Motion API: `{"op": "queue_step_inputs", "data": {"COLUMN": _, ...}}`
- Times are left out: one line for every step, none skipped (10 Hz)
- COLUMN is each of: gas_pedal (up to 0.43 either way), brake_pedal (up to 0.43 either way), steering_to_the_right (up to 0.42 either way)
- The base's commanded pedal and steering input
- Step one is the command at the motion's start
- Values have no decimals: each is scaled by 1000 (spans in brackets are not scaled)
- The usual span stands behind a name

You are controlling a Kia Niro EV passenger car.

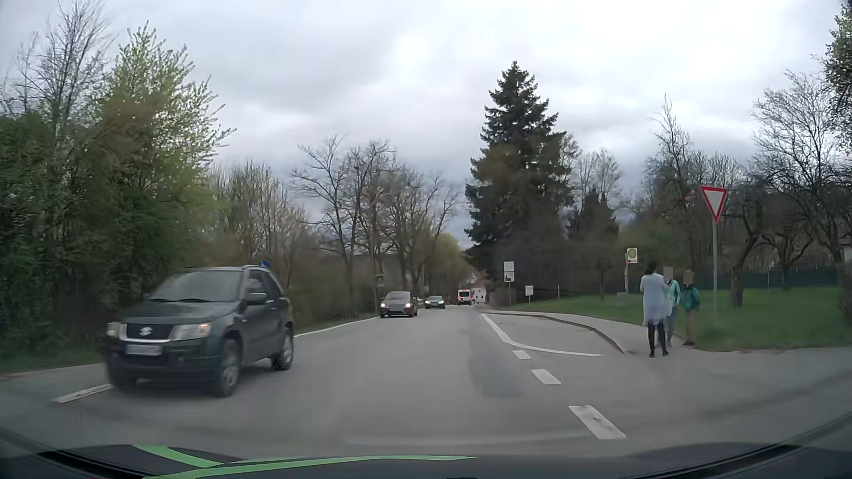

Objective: Follow the waypoints while adhering to traffic rules and regulations

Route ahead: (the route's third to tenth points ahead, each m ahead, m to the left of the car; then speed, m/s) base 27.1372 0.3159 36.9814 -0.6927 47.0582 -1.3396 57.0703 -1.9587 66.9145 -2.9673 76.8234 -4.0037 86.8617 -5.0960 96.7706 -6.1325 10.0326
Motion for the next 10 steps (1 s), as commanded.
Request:
{"op": "queue_step_inputs", "data": {"gas_pedal": 0, "brake_pedal": 0, "steering_to_the_right": 31}}
{"op": "queue_step_inputs", "data": {"gas_pedal": 0, "brake_pedal": 0, "steering_to_the_right": 30}}
{"op": "queue_step_inputs", "data": {"gas_pedal": 0, "brake_pedal": 0, "steering_to_the_right": 28}}
{"op": "queue_step_inputs", "data": {"gas_pedal": 0, "brake_pedal": 0, "steering_to_the_right": 26}}
{"op": "queue_step_inputs", "data": {"gas_pedal": 0, "brake_pedal": 0, "steering_to_the_right": 23}}
{"op": "queue_step_inputs", "data": {"gas_pedal": 0, "brake_pedal": 0, "steering_to_the_right": 22}}
{"op": "queue_step_inputs", "data": {"gas_pedal": 0, "brake_pedal": 0, "steering_to_the_right": 20}}
{"op": "queue_step_inputs", "data": {"gas_pedal": 0, "brake_pedal": 0, "steering_to_the_right": 16}}
{"op": "queue_step_inputs", "data": {"gas_pedal": 0, "brake_pedal": 0, "steering_to_the_right": 13}}
{"op": "queue_step_inputs", "data": {"gas_pedal": 0, "brake_pedal": 0, "steering_to_the_right": 11}}
